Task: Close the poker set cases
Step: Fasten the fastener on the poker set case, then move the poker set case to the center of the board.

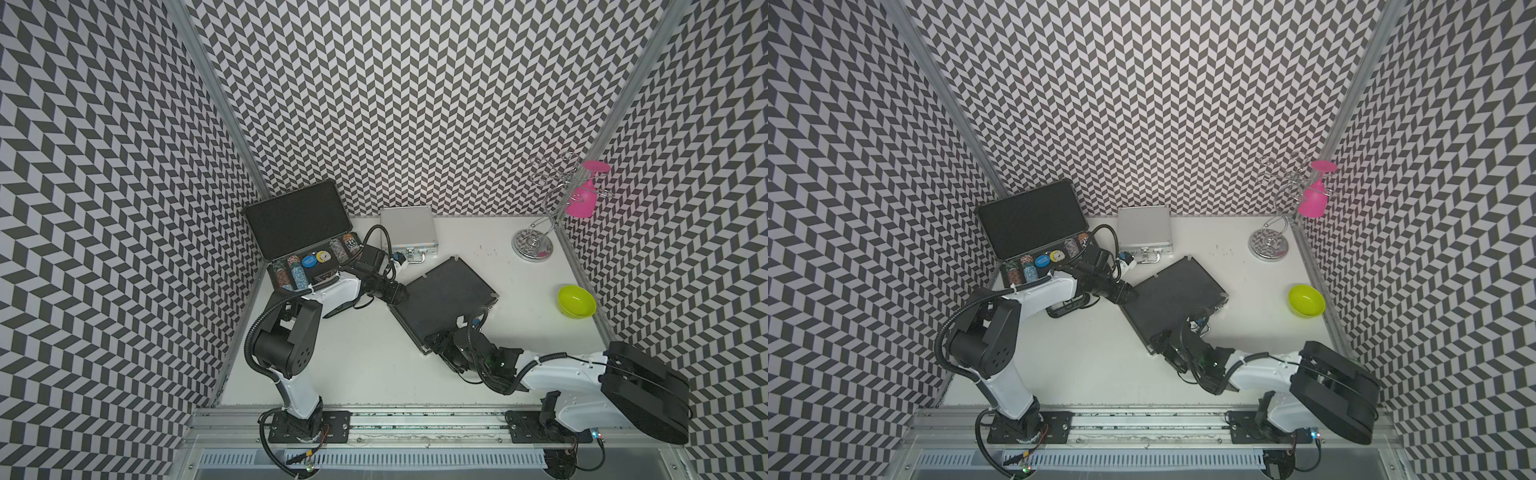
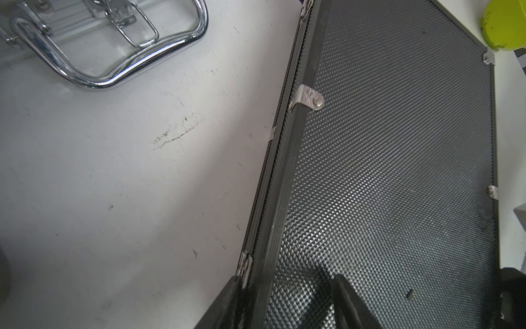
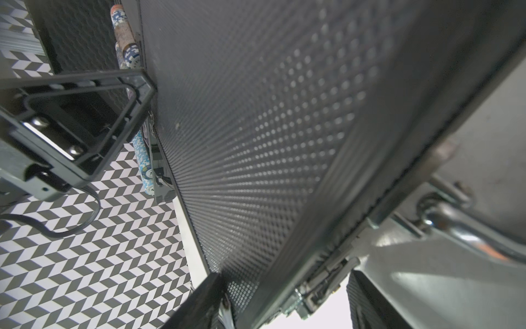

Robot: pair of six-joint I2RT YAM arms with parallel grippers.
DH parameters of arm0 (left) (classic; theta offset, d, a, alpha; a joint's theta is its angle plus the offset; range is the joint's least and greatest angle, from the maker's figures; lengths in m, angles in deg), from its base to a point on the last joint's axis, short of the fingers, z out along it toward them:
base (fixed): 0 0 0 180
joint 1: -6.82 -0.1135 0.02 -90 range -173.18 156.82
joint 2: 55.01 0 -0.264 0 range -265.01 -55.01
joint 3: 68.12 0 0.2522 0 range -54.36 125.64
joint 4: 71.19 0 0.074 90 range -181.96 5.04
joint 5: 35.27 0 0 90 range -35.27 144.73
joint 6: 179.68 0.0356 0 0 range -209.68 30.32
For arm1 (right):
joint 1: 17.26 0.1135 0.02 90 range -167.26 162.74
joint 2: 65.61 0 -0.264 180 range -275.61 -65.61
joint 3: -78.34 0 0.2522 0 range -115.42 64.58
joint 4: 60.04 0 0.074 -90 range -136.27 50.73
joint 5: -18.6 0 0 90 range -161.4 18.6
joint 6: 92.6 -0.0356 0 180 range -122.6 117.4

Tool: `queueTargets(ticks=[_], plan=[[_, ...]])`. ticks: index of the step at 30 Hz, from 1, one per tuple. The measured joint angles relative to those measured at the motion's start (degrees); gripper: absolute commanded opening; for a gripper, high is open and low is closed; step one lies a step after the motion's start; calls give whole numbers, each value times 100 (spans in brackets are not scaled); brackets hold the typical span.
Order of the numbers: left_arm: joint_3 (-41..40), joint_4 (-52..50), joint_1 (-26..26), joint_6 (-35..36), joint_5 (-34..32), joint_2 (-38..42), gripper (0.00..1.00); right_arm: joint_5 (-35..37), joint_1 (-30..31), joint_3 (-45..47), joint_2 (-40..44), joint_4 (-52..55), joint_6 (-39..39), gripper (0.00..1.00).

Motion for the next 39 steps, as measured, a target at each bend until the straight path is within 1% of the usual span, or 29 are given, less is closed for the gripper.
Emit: queueTargets(ticks=[6,8,9,10,11,14,18,21,25,27,29,31,34,37,39], plan=[[74,-101,0,-68,-4,0,58,496,-57,-11,997,931,337,76],[133,-153,0,-107,-4,0,59,632,-195,-33,1346,1252,562,76],[162,-162,0,-131,-4,7,61,682,-315,-63,1495,1429,695,76],[190,-173,0,-157,-7,20,92,710,-452,-105,1604,1598,835,76],[214,-170,2,-170,-13,46,99,732,-651,-179,1711,1792,1062,76],[225,-170,13,-284,-103,227,99,699,-1311,-501,1838,2253,1749,75],[223,-160,22,-417,-494,625,99,706,-2083,-1143,1818,2798,2719,76],[177,-66,24,-527,-1078,1023,99,704,-2481,-1519,1773,2955,3311,76],[166,188,24,-498,-1956,1484,99,466,-3010,-1714,1537,2957,3941,76],[201,363,17,-413,-2428,1567,99,334,-3182,-1738,1303,2973,4181,75],[332,413,-59,-442,-2782,1506,99,205,-3228,-1738,1128,3060,4325,72],[682,306,-221,-494,-2717,1287,99,20,-3226,-1733,999,3187,4413,68],[1016,330,-557,-719,-2358,1049,99,-227,-3220,-1488,973,3185,4352,61],[920,328,-765,-1137,-2162,1078,99,-411,-3220,-1012,1023,3198,4186,57],[732,319,-741,-1467,-2092,1158,99,-533,-3217,-719,1086,3261,4079,56]])
